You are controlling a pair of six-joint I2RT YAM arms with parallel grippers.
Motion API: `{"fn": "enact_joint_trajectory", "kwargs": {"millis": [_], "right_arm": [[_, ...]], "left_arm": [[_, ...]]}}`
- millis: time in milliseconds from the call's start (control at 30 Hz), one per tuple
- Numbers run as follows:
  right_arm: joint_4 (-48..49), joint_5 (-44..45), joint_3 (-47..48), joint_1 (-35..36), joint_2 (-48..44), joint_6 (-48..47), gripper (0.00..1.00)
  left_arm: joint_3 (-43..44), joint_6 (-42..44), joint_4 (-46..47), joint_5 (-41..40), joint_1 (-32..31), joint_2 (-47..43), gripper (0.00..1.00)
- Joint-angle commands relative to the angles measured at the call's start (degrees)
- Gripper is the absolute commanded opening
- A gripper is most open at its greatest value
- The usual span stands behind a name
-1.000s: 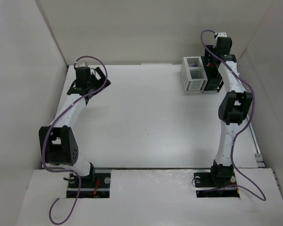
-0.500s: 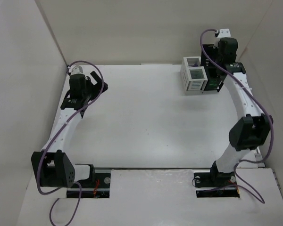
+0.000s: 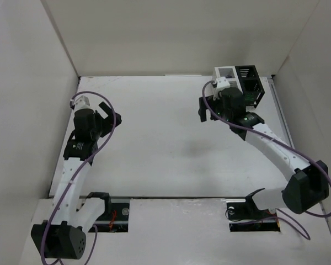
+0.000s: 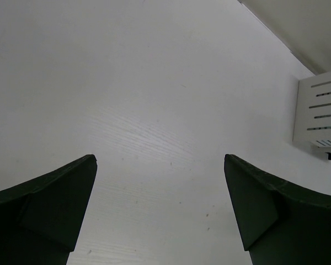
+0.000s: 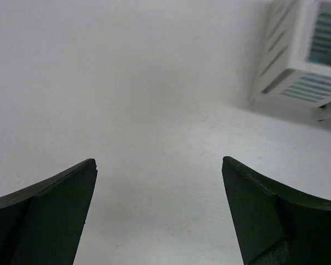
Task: Sort the legos into containers by color
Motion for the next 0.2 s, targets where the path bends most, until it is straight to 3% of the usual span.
{"fn": "enact_joint_trajectory", "kwargs": {"millis": [0,167], "right_arm": [[3.9,-0.1,-3.5,5.6,-2.0,3.1,0.99],[4.8,6.3,-4.7,11.7,-2.0,3.2,0.99]], "left_arm": [[-2.2,-0.3,-1.5,-1.1,-0.2,-3.2,1.0],[-2.7,-0.3,-1.5,-1.1,-0.2,-5.3,1.0]]}}
